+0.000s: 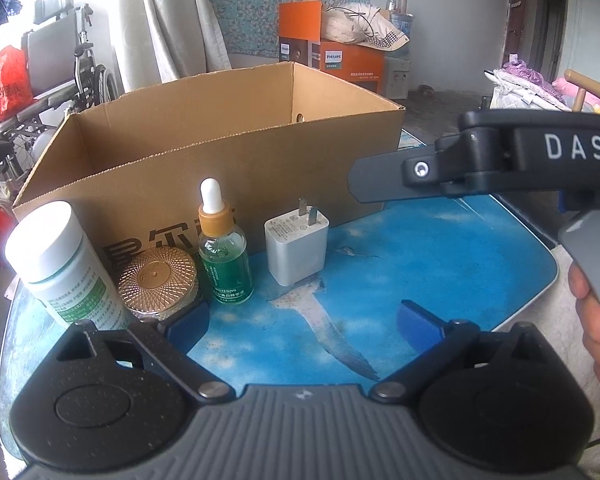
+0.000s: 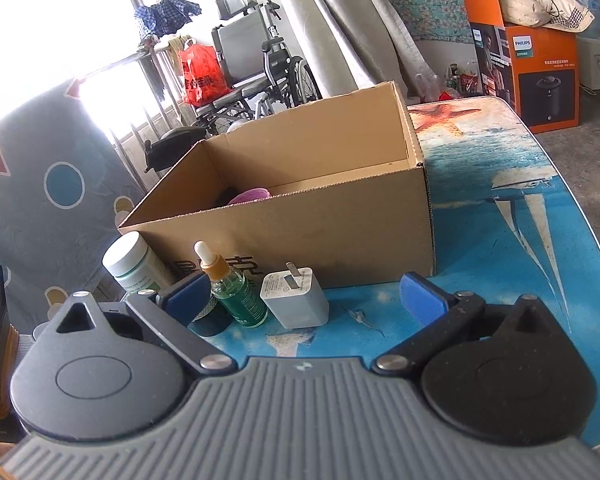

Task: Organize rigid objects
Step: 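Move the right gripper down onto the white plug charger and grasp it, then lift the white charger with the right gripper and carry it over the box, then lower the white charger into the box and open the right gripper, then move the right gripper to the green dropper bottle and grasp it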

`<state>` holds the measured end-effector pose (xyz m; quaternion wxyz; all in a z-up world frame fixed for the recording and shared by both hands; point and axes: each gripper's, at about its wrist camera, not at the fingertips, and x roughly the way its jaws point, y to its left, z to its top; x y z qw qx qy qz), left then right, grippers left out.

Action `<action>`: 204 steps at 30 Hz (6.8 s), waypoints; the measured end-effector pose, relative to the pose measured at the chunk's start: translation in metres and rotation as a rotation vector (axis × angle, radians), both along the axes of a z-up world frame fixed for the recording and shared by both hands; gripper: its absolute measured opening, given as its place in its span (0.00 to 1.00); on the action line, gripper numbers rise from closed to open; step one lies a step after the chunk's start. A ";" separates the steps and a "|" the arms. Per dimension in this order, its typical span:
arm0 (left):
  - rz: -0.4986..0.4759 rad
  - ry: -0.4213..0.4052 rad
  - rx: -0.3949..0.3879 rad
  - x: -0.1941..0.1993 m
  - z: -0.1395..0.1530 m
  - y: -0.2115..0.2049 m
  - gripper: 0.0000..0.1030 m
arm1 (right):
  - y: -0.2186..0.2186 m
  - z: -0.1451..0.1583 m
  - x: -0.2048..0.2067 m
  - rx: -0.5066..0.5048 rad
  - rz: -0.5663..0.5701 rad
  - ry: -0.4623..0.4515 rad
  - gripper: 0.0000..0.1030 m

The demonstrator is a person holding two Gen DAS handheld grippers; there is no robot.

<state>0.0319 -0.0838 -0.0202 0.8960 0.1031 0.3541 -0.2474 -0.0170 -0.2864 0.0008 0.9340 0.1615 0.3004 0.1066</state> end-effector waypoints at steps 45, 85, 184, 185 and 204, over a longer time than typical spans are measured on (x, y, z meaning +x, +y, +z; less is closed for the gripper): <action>-0.026 -0.034 0.049 0.038 -0.028 -0.055 0.71 | -0.056 -0.083 0.088 0.456 0.009 0.251 0.30; -0.087 -0.046 0.003 0.035 -0.044 -0.067 0.45 | -0.048 -0.077 0.061 0.299 -0.017 0.192 0.49; 0.187 0.075 -0.216 0.107 0.140 0.056 0.97 | -0.064 0.139 0.115 0.207 0.233 -0.043 0.53; 0.177 0.056 -0.214 0.094 0.137 0.056 0.97 | -0.064 0.137 0.099 0.208 0.238 -0.047 0.54; 0.076 -0.064 -0.049 0.026 0.028 0.016 0.86 | 0.056 0.030 0.070 0.026 0.308 0.109 0.46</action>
